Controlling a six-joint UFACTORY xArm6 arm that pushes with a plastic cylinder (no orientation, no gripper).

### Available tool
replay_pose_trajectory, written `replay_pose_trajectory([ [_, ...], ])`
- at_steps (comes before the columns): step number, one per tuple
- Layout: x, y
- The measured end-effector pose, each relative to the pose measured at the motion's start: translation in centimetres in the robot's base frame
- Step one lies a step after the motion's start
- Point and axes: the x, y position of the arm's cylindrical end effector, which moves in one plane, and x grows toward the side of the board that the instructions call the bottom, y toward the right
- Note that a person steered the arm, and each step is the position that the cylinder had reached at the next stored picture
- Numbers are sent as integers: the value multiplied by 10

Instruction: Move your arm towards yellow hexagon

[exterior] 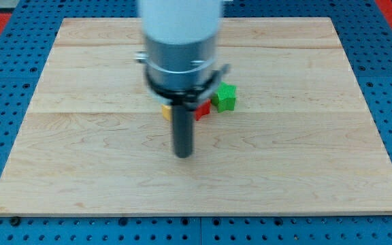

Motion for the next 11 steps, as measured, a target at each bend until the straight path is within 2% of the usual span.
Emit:
replay_pose_trajectory([
  [1, -22, -35],
  [6, -61, -32],
  [11, -63, -21],
])
